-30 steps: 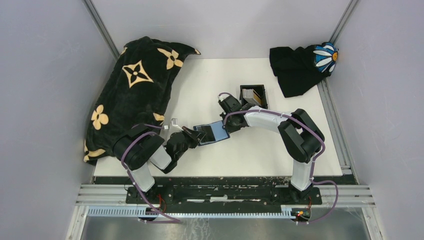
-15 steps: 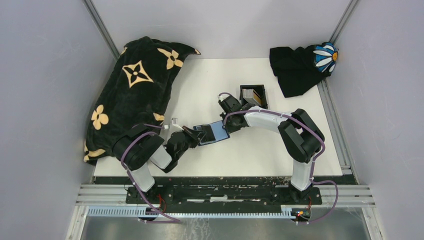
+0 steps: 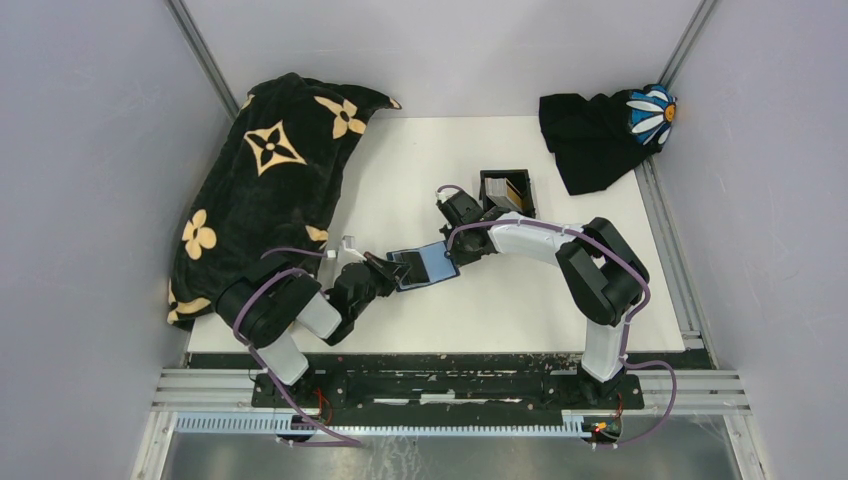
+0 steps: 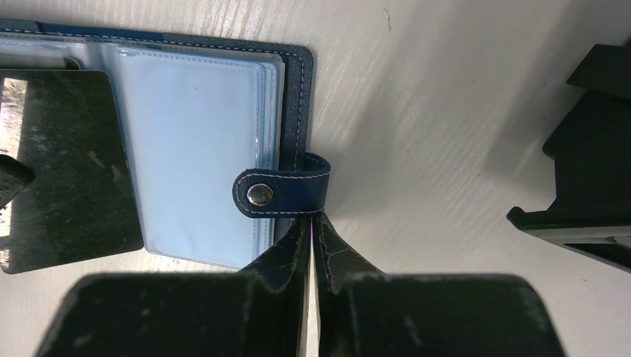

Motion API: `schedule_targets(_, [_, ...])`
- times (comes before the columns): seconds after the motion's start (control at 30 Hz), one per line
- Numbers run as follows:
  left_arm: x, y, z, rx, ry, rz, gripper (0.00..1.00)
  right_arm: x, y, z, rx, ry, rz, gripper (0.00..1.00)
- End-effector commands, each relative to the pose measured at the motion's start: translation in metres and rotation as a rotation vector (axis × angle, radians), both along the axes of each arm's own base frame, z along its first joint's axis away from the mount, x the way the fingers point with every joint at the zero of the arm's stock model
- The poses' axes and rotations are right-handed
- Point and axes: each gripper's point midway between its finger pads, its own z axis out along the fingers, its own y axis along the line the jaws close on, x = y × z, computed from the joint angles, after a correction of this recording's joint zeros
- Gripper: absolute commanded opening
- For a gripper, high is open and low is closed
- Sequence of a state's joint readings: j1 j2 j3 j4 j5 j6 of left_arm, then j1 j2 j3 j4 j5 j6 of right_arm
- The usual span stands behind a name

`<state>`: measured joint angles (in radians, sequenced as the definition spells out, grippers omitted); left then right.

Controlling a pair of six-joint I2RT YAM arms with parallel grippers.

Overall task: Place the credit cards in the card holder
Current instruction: Insert the credit card into the card holder.

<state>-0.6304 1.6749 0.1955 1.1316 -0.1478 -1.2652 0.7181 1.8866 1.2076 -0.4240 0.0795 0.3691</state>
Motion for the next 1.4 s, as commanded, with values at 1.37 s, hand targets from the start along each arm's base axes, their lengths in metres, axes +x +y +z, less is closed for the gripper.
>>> schedule_targets(1.37, [0.009,-0.009,-0.011,-0.015,-0.032,-0.008,0.03,-0.003,0.003,0.0,0.004,0.0,0.024,0.08])
